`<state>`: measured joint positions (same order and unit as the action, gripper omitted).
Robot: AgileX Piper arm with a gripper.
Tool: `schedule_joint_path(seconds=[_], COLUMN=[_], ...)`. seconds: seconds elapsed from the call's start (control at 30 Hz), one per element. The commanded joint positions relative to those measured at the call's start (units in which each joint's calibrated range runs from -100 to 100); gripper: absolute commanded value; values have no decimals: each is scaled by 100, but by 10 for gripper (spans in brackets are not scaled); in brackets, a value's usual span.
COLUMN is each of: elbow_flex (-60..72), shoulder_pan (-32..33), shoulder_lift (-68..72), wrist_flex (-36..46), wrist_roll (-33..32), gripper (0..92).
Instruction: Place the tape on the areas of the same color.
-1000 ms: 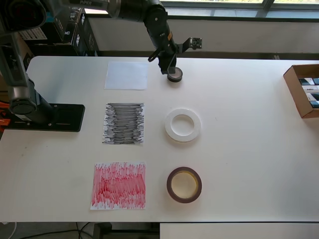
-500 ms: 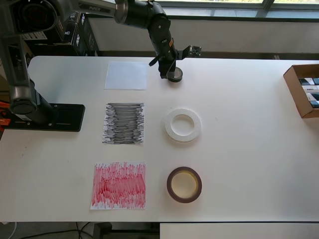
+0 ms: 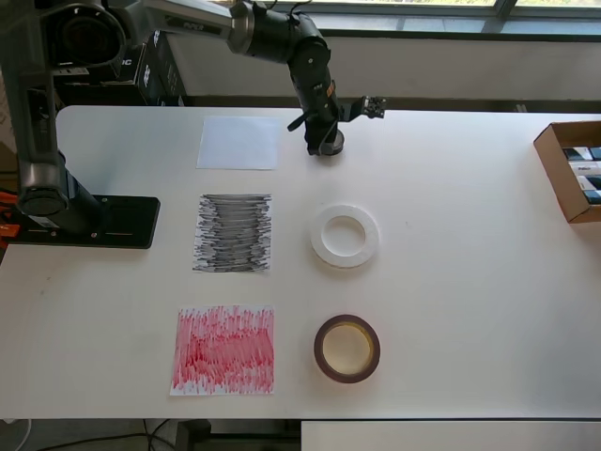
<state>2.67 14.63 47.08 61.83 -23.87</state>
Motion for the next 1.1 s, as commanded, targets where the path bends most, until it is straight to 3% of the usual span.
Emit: schedule_joint_path(seconds=[0.0,1.07], elbow_flex=[92,119], shoulder_pan=[30,77], shoulder_lift=[128,474], wrist_flex=[49,7], wrist_roll=[3,36], gripper=[482,460])
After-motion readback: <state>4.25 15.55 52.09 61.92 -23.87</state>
